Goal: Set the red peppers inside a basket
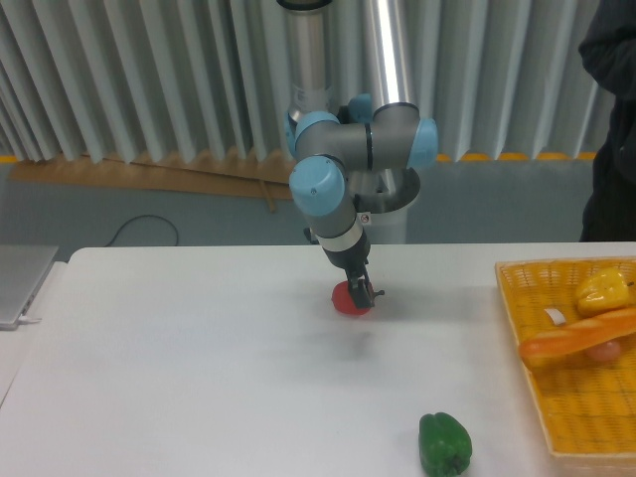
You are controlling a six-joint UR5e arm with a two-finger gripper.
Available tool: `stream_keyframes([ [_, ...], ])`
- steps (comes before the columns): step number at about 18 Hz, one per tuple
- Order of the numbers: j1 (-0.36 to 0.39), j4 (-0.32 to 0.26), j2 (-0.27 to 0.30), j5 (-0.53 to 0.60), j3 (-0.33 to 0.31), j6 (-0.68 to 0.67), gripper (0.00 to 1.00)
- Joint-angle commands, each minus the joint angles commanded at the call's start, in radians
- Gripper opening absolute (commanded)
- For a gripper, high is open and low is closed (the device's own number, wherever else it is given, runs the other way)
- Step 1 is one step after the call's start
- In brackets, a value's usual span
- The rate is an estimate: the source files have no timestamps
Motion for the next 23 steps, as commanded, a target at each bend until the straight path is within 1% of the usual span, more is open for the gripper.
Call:
stream_keyframes([
  [3, 0.000, 0.006, -0.011, 0.002, 0.003, -0.014, 1.00],
  [12, -0.006, 0.008, -0.018, 0.003, 0.005, -0.054, 1.00],
  [13, -0.006, 0.011, -0.026, 0.003, 0.005, -0.055, 1.00],
  [16, -0.008, 0.043, -0.040, 0.005, -0.002, -0.058, 1.00],
  [23, -0.009, 0.049, -0.049, 0.024, 0.000, -0.060, 1.00],
])
